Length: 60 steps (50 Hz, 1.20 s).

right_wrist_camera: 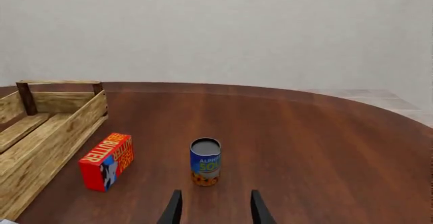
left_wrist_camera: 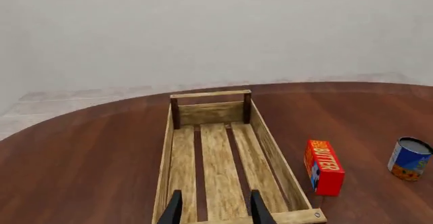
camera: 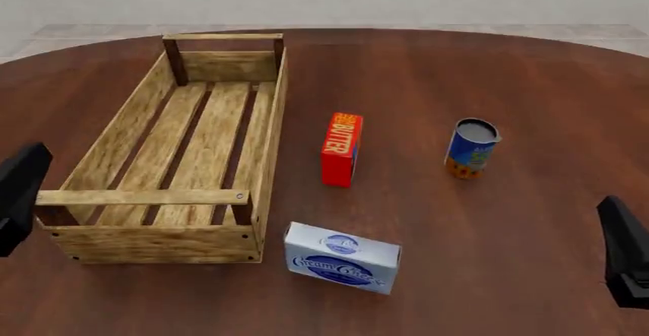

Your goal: Pick up the cream cheese and put it in the tray.

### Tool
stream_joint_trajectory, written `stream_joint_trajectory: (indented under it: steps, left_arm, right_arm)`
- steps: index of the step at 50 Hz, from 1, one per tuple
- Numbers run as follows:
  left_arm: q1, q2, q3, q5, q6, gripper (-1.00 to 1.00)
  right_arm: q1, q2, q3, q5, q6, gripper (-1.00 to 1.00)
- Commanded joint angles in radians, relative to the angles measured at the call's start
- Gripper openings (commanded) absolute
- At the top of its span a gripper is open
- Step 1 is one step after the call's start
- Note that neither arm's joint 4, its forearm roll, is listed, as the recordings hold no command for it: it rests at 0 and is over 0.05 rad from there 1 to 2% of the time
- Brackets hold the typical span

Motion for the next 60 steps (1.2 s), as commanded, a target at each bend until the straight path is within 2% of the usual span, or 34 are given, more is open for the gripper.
stream_joint_trajectory:
  steps: [1, 9, 11, 13, 16, 19, 23, 25, 36, 39, 43, 44, 46, 49, 53, 55, 60]
  left_arm:
    - [-0.073, 0.104, -0.104, -0.011, 0.04, 1.0]
    - [-0.114, 0.151, -0.107, -0.05, 0.111, 1.0]
    - [-0.158, 0.204, -0.111, -0.051, 0.093, 1.0]
    - [-0.171, 0.2, -0.098, -0.064, 0.143, 1.0]
    - [-0.221, 0.226, -0.102, -0.064, 0.15, 1.0]
    - [-0.225, 0.226, -0.102, -0.069, 0.172, 1.0]
    - [-0.271, 0.256, -0.119, -0.056, 0.154, 1.0]
    - [-0.284, 0.265, -0.122, -0.063, 0.189, 1.0]
    - [-0.335, 0.361, -0.203, -0.067, 0.266, 1.0]
    - [-0.347, 0.387, -0.224, -0.063, 0.257, 1.0]
    - [-0.373, 0.402, -0.227, -0.064, 0.279, 1.0]
    - [-0.383, 0.404, -0.243, -0.047, 0.258, 1.0]
    - [-0.388, 0.412, -0.256, -0.033, 0.258, 1.0]
    - [-0.402, 0.425, -0.271, -0.022, 0.276, 1.0]
    - [-0.435, 0.459, -0.29, -0.007, 0.306, 1.0]
    - [-0.474, 0.469, -0.297, 0.004, 0.366, 1.0]
    - [-0.485, 0.522, -0.356, 0.044, 0.422, 1.0]
  right_arm:
    - [-0.001, -0.003, -0.006, 0.011, 0.0, 1.0]
    - [-0.003, 0.007, -0.008, 0.003, -0.002, 1.0]
    - [-0.003, 0.009, -0.008, 0.002, -0.003, 1.0]
    - [-0.003, 0.012, -0.008, 0.0, -0.003, 1.0]
    - [-0.003, 0.012, -0.008, 0.0, -0.003, 1.0]
    - [-0.003, 0.012, -0.008, 0.0, -0.003, 1.0]
    - [-0.003, 0.012, -0.008, 0.0, -0.003, 1.0]
    - [-0.003, 0.013, -0.008, 0.0, -0.003, 1.0]
    - [-0.003, 0.014, -0.008, -0.001, -0.003, 1.0]
    - [-0.003, 0.013, -0.008, 0.0, -0.002, 1.0]
    - [-0.003, 0.012, -0.008, 0.0, -0.002, 1.0]
    - [-0.002, 0.012, -0.008, 0.0, -0.001, 1.0]
    - [-0.003, 0.011, -0.008, 0.0, -0.001, 1.0]
    - [-0.002, 0.012, -0.008, 0.0, 0.0, 1.0]
    - [-0.002, 0.012, -0.008, 0.0, 0.0, 1.0]
    - [-0.002, 0.012, -0.008, 0.0, 0.0, 1.0]
    - [-0.002, 0.013, -0.008, -0.001, 0.0, 1.0]
